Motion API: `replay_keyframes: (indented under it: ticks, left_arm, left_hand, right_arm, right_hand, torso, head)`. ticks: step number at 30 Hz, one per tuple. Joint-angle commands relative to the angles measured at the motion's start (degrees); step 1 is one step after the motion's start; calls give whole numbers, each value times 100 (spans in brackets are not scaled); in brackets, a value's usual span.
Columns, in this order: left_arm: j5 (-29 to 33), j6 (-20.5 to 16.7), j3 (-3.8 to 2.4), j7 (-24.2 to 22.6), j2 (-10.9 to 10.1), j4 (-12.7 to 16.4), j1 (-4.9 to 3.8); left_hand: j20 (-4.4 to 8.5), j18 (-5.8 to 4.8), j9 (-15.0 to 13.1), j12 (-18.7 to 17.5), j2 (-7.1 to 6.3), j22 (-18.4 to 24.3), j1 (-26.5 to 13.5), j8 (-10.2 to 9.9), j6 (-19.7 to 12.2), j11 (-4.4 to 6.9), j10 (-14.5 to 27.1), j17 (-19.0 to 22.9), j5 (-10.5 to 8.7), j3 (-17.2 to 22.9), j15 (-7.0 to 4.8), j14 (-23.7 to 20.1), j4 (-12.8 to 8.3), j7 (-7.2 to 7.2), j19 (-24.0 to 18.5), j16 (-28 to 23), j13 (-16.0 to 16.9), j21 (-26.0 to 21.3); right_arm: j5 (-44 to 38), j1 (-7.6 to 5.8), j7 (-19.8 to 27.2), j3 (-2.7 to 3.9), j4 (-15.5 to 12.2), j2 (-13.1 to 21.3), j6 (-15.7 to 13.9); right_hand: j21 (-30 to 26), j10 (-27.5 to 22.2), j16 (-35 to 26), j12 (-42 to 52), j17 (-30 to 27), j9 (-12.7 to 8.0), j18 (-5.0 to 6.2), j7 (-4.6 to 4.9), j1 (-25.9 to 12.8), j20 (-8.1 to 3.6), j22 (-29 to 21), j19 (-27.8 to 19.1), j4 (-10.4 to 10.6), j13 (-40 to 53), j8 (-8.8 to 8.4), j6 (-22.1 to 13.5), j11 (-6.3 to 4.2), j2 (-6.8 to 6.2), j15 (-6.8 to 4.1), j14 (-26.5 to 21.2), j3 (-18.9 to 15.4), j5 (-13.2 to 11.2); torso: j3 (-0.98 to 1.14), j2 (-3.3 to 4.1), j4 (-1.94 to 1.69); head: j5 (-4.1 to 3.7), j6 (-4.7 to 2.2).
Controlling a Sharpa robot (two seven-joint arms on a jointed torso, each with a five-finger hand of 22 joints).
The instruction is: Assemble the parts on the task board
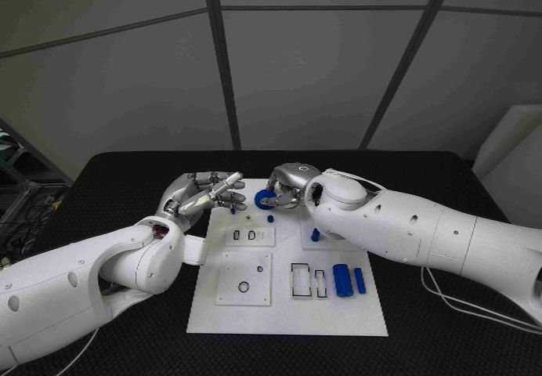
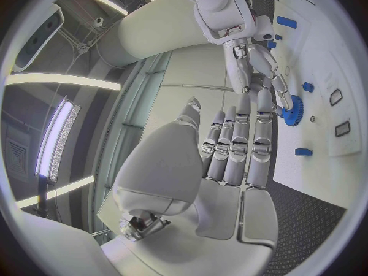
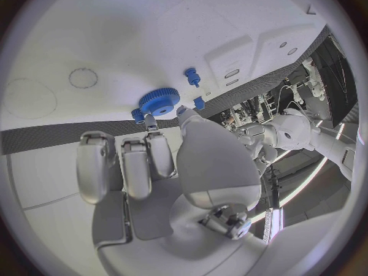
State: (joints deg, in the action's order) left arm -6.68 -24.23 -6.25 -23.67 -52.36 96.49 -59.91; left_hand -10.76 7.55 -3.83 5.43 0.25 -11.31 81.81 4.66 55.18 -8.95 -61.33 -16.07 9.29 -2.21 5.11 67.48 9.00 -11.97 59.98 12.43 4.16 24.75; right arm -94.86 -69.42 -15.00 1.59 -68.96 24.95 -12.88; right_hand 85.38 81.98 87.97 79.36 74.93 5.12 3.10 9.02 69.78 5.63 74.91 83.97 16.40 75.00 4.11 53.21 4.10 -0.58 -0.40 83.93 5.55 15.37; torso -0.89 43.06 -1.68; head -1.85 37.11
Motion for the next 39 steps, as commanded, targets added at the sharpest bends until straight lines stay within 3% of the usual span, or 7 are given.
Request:
replay_keyframes:
  ticks: [1,8,14,18,24,32,39]
  left_arm:
    - [-13,61,-6,33,-5,17,-9]
    - [-13,63,-6,31,-11,12,-9]
    - [-13,69,-6,27,-40,-7,-8]
    - [-13,69,-5,23,-61,-24,-8]
    - [-13,74,-5,16,-71,-55,-8]
    - [-13,95,-4,10,-19,-101,-7]
    - [-13,106,-4,9,21,-142,-6]
  left_hand:
    - [-8,279,4,-20,55,-7,2,-19,-16,9,47,-5,-23,-4,13,-32,-25,-29,-44,-26,-3,35]
    - [-9,279,5,-24,58,-8,2,-23,-21,7,54,-8,-22,-3,15,-32,-27,-32,-46,-28,-4,36]
    - [-10,279,5,-29,62,-9,4,-28,-27,4,61,-12,-22,-1,16,-33,-30,-35,-47,-30,-4,37]
    - [-10,279,5,-29,62,-9,4,-28,-27,4,61,-12,-22,-1,16,-33,-30,-35,-47,-30,-4,37]
    - [-10,278,5,-29,64,-9,7,-28,-25,5,60,-14,-21,1,17,-34,-34,-33,-49,-33,-4,38]
    - [-13,277,1,-25,67,-8,16,-24,-11,9,44,-21,-21,4,20,-58,-49,-23,-70,-54,2,34]
    - [-14,276,1,-24,67,-8,17,-24,-9,10,41,-22,-21,4,21,-64,-52,-22,-75,-59,3,33]
  right_arm:
    - [96,-2,-32,-4,-24,29,65]
    - [98,12,169,-3,-279,282,-622]
    - [940,21,941,0,-858,986,-1231]
    - [1881,18,1387,3,-1145,1531,-1128]
    - [2838,10,1806,10,-1261,2234,-795]
    - [3094,10,2102,10,-929,2707,-541]
    - [2986,20,2186,8,-574,2686,-467]
  right_hand:
    - [22,32,23,29,1036,-4,-102,2,-65,28,536,115,12,472,-1,18,3,-29,21,507,-17,45]
    - [46,85,37,102,1073,-7,-112,18,186,37,586,139,-172,546,-24,27,14,-156,31,515,88,300]
    - [-8,28,-22,33,938,-7,-89,22,511,39,480,78,-381,489,-26,65,15,-237,32,482,254,237]
    - [-98,-71,-84,-95,807,-4,-52,10,690,34,306,-19,-517,373,-20,103,4,-343,23,448,285,-108]
    - [-123,-91,-97,-133,799,4,-46,-20,951,14,273,-38,-755,342,-10,164,-23,-495,-1,447,246,-216]
    - [-142,-126,-106,-197,799,2,-41,-75,1200,-22,249,-49,-969,291,-23,209,-75,-561,-43,449,222,-271]
    - [-149,-143,-108,-224,802,-22,-40,-67,1239,-31,240,-53,-1017,268,-55,119,-70,-588,-45,450,189,-277]
  torso:
    - [-1,-2,-1]
    - [2,-6,3]
    - [8,-12,32]
    - [18,-24,73]
    - [33,-29,129]
    - [60,-15,136]
    - [39,-20,130]
  head:
    - [-1,2]
    - [-7,-15]
    - [18,-49]
    - [46,-58]
    - [50,-86]
    - [-157,-98]
    - [-241,-81]
